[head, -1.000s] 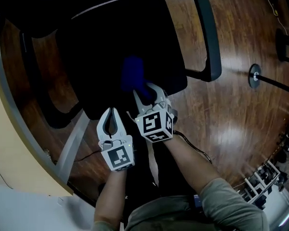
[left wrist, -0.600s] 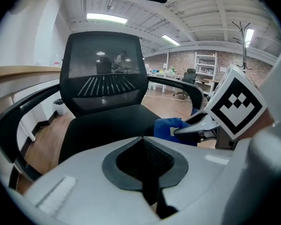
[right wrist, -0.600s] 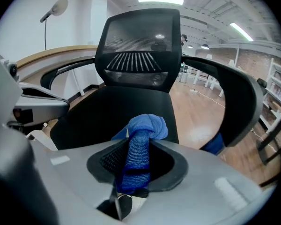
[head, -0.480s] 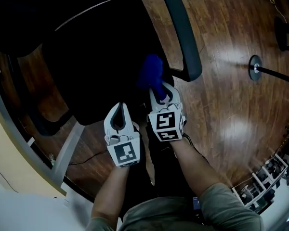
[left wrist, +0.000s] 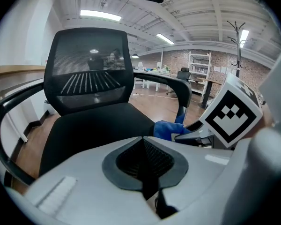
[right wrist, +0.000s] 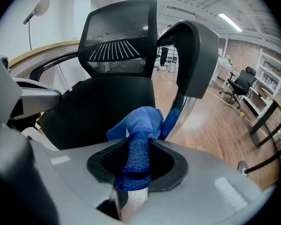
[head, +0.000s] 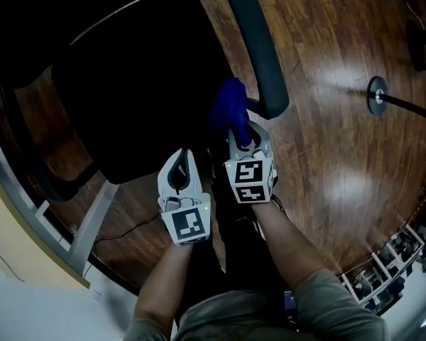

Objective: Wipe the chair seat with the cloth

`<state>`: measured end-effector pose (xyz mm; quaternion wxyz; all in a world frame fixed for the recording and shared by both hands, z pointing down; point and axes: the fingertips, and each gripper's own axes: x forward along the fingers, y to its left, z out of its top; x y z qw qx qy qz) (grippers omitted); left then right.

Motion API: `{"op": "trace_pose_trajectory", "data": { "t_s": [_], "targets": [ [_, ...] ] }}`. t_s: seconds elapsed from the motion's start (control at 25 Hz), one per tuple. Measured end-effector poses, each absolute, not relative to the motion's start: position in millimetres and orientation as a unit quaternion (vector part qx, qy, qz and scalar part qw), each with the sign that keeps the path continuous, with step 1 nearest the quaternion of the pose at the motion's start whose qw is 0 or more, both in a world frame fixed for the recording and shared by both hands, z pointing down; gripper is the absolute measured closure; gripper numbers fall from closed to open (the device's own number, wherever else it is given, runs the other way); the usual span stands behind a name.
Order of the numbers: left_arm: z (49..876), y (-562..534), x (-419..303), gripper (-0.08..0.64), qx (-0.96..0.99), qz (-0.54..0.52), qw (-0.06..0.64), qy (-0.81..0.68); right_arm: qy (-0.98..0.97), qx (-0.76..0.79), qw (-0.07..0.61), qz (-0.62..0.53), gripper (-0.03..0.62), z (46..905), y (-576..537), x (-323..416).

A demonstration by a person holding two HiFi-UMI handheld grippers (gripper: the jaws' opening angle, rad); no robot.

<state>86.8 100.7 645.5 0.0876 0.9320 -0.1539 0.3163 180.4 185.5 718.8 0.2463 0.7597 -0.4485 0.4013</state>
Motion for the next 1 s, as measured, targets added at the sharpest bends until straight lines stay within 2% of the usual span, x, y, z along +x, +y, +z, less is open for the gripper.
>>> {"op": "trace_pose_trajectory", "data": {
  "t_s": [0.28,0.56,1.0],
  "targets": [
    [645.9,87.3,70.3,0.555,0.925,0.317,0.1,-0.183,-0.441,0.759,0.252,0.408,0.486,724.6,185.2,181.5],
    [631.3,54.3,30.2,0.555,0.912,0.307,0.117,-0.246,-0.464,0.76,0.263,0.371,0.486,690.0,161.1,170.6],
    [620.4,-15.6,-99.1,0.555,0.882,0.317,0.123,-0.327,-0.601,0.687,0.263,0.313,0.485,647.3,42.4,31.5]
  ]
}}
